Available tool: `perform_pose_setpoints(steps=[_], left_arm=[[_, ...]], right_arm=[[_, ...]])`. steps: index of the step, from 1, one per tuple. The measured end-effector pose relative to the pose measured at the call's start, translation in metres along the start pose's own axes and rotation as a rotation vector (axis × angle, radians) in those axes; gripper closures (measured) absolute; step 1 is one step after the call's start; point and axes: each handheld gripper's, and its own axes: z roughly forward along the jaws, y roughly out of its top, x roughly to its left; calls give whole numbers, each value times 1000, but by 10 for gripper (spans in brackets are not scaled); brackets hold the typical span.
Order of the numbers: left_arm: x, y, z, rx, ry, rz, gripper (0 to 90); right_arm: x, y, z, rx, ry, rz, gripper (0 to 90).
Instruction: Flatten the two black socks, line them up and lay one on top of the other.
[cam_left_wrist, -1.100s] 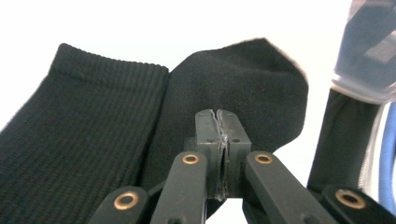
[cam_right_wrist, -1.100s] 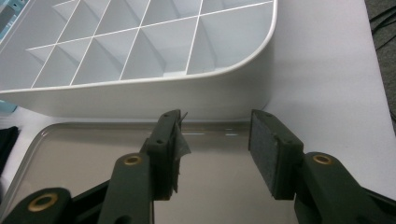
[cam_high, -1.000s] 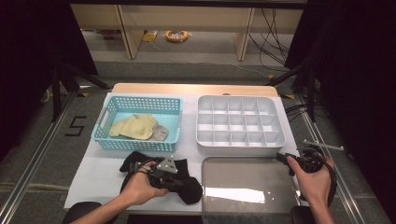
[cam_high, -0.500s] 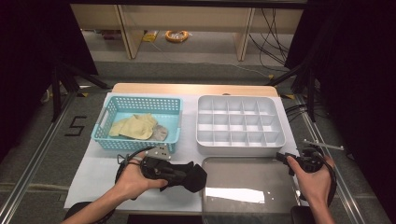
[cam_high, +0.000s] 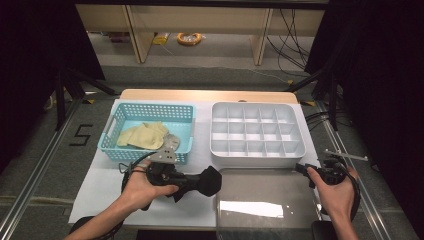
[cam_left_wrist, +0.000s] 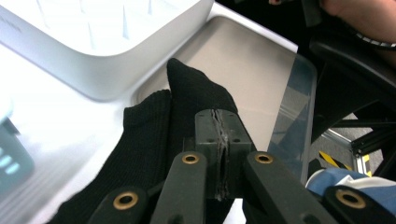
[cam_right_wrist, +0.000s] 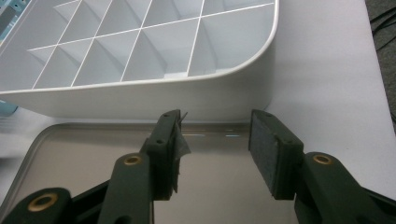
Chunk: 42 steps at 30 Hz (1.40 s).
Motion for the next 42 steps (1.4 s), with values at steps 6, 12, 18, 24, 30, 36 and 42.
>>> perform_pose_setpoints(steps=[6,12,18,24,30,36,42], left_arm=[[-3,3,0,-31,-5,4,877],[-1,2,0,-113,-13,18,877],[0,1,-2,-190,-32,16,877],[-2,5,-7,-245,-36,33,877],[-5,8,-7,-274,-68,26,877],[-13,14,-7,-295,-94,46,877],[-16,17,-12,-311,-88,61,877]], right_arm=[[1,0,0,7,-14,7,550],[0,0,0,-2,5,1,550],[0,0,0,3,1,11,550],[1,0,1,4,-10,4,550],[1,0,1,3,-13,1,550],[1,0,0,2,-6,3,550],[2,1,-2,4,-4,14,550]])
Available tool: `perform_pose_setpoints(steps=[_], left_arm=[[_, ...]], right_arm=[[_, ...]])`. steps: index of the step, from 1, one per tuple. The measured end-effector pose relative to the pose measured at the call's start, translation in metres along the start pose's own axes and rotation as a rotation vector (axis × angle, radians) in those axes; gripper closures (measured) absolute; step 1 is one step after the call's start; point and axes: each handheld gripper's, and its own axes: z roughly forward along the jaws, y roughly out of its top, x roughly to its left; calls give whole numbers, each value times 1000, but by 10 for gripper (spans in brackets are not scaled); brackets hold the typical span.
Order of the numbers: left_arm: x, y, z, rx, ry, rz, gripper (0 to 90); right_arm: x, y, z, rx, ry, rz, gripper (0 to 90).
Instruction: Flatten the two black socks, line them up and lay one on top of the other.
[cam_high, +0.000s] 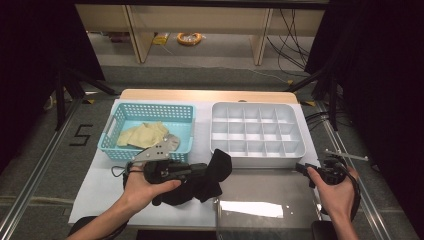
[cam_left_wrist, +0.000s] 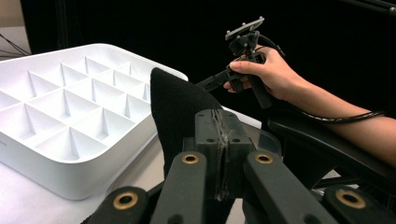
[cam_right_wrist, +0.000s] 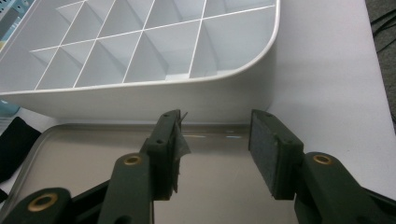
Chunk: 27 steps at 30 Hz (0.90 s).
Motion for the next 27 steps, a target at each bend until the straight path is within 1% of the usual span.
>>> perform_pose_setpoints(steps=[1,2,3,4,5,6,7,8,9,10,11,12,13,14,15,16,17,18,21,22,23,24,26,27], left_arm=[[1,0,-2,-3,4,1,876],[1,0,-4,-7,13,-2,876],[2,0,-6,-7,21,0,876],[4,0,-9,-12,28,2,876],[5,0,-13,-11,50,6,876],[6,0,-16,-13,60,8,876],[7,0,-20,-14,74,9,876],[9,-1,-25,-20,87,2,876],[10,-1,-29,-24,98,-3,875],[12,-2,-33,-27,108,-5,875],[13,-2,-38,-29,124,-8,876],[15,-2,-42,-35,134,-12,876],[16,-2,-48,-35,152,-13,875],[19,-2,-54,-43,166,-11,875],[20,-2,-59,-38,182,-11,875],[22,-3,-64,-49,194,-15,875],[24,-4,-70,-47,216,-16,876],[26,-5,-76,-47,238,-20,875],[34,-10,-96,-49,293,-38,875],[37,-12,-103,-51,315,-48,876],[40,-15,-110,-53,338,-58,876],[43,-18,-119,-56,364,-70,876],[48,-23,-131,-71,391,-90,876],[50,-26,-140,-72,412,-98,876]], right_arm=[[2,0,0,6,14,34,550],[1,0,1,-9,15,-10,550],[1,1,2,-18,12,-34,551],[6,1,0,-10,19,-8,550],[7,3,0,-13,35,-35,551],[13,3,-1,-3,32,-7,551],[12,4,0,-9,55,-49,551],[15,4,0,-4,50,-46,551],[20,4,0,6,56,-34,551],[24,5,1,11,68,-39,551],[24,6,0,11,66,-70,551],[26,6,3,11,75,-85,551],[29,6,3,16,84,-85,551],[33,6,3,23,88,-62,551],[33,7,5,23,98,-98,551],[38,7,5,37,92,-57,551],[36,8,6,29,81,-100,551],[36,8,8,30,97,-102,551],[37,7,10,40,89,-104,551],[38,7,10,40,99,-104,551],[40,6,10,40,92,-86,551],[39,6,11,38,76,-106,551],[38,6,12,38,77,-108,551],[38,6,12,41,78,-106,551]])
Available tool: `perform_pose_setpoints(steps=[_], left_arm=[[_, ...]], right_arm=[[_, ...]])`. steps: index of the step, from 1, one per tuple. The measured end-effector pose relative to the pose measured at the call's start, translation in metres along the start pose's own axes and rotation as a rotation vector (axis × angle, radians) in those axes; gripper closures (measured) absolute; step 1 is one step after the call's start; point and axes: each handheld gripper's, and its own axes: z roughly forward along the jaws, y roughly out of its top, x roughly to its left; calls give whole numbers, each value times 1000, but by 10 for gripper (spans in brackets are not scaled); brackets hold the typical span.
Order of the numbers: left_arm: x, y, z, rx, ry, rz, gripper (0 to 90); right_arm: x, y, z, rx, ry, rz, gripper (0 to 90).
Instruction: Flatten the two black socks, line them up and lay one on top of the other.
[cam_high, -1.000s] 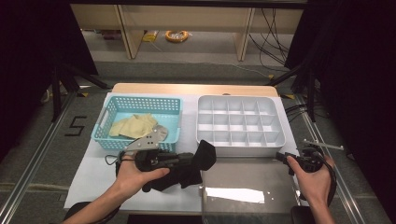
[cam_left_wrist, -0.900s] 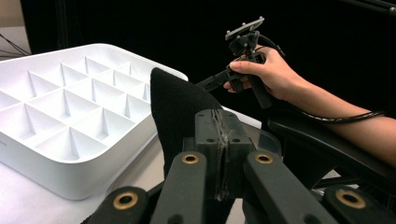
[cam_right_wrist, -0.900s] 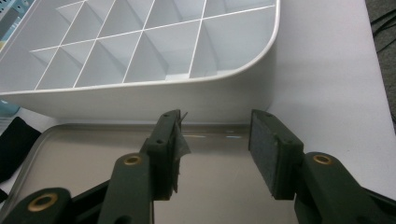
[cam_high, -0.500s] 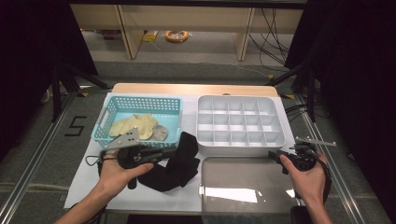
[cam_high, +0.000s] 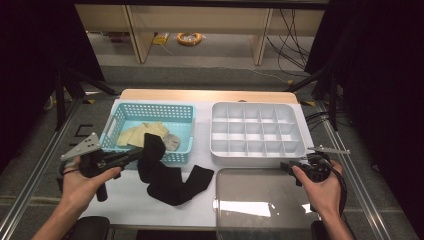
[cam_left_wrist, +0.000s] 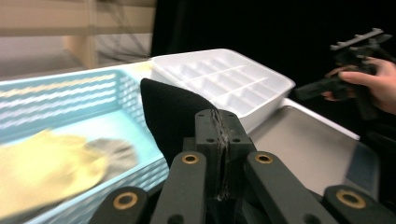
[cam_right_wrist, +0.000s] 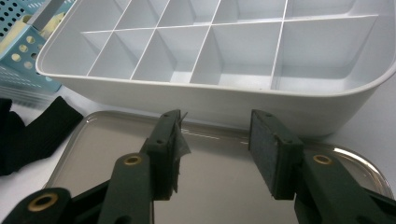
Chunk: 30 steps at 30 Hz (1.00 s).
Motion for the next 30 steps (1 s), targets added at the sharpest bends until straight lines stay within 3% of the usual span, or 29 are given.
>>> perform_pose_setpoints(steps=[2,5,7,9,10,11,12,13,16,18,20,21,22,23,27,29,30], left_arm=[[7,-2,-9,-5,30,-15,876],[17,-3,-22,-14,69,-25,876],[24,-2,-31,-12,98,-21,876],[27,1,-37,-21,119,-23,876],[29,2,-40,-22,125,-21,876],[30,3,-43,-27,132,-17,875],[31,4,-45,-31,137,-15,876],[31,5,-47,-35,143,-13,876],[30,7,-52,-27,149,-1,876],[28,7,-51,-12,147,12,875],[25,5,-46,25,150,21,875],[23,3,-41,64,154,27,874],[21,0,-34,94,152,16,873],[20,-3,-29,133,146,14,872],[15,-21,4,342,104,-1,869],[15,-29,17,397,101,-7,869],[16,-32,22,468,96,22,868]], right_arm=[[1,0,1,2,17,15,551],[1,0,3,1,-7,-5,551],[5,0,3,11,3,38,551],[5,-1,3,10,6,37,551],[5,-1,3,9,9,38,551],[1,0,3,2,6,-1,551],[2,-1,2,2,8,14,551],[0,-1,2,3,8,0,551],[3,-2,3,15,0,44,551],[3,-2,3,12,6,44,551],[3,-2,3,14,-9,41,550],[4,-2,3,12,-13,40,551],[0,-2,4,4,0,3,550],[0,-1,3,5,6,8,551],[-1,-2,1,0,18,4,550],[-1,-2,0,4,27,9,550],[-1,-2,0,2,27,9,550]])
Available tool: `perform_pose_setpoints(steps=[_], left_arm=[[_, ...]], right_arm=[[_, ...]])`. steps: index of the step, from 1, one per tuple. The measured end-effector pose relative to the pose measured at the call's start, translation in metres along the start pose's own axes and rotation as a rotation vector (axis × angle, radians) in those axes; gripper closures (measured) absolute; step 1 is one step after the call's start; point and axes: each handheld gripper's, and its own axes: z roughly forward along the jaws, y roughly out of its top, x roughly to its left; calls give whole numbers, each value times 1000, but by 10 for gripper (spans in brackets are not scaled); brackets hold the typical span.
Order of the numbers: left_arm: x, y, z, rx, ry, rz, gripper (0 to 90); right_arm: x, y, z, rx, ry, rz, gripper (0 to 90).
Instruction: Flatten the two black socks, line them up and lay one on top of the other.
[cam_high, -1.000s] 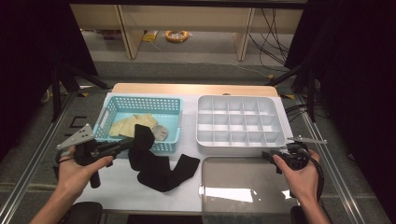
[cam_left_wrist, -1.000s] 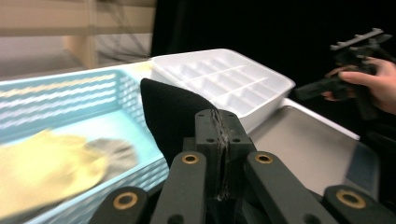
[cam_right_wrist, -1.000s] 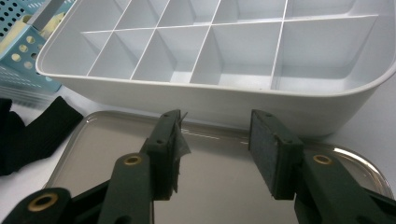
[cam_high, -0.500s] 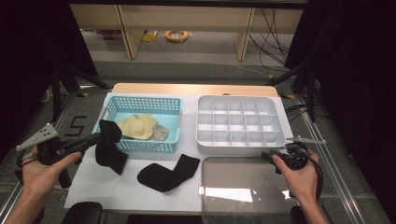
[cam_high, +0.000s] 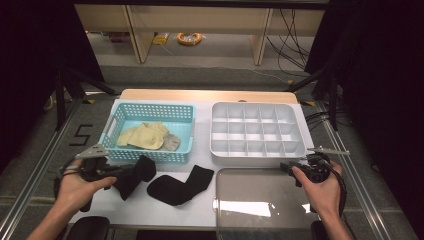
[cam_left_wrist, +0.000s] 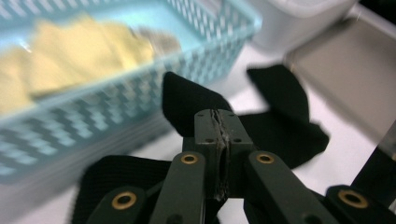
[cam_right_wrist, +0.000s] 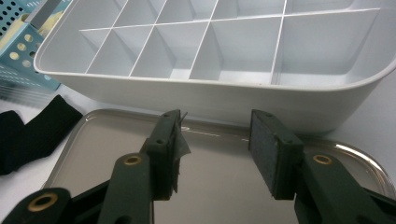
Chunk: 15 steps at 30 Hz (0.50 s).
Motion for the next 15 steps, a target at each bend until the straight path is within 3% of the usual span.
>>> perform_pose_setpoints(steps=[4,7,8,9,11,13,14,15], left_arm=[[-3,1,21,106,17,55,855],[-6,4,28,130,16,65,804],[-7,7,28,125,24,87,775],[-9,9,29,105,22,96,741],[-17,15,33,40,21,106,672],[-26,20,38,23,-5,126,623],[-30,23,41,15,-16,132,603],[-33,25,44,15,-22,143,594]], right_arm=[[0,-1,0,4,-8,0,550],[1,0,1,10,-6,-10,550],[6,-1,1,18,-9,29,550],[6,0,2,10,-13,-9,550],[9,2,1,25,-5,-24,550],[12,3,5,35,9,-41,551],[20,4,4,63,7,20,552],[17,5,7,43,18,-52,552]])
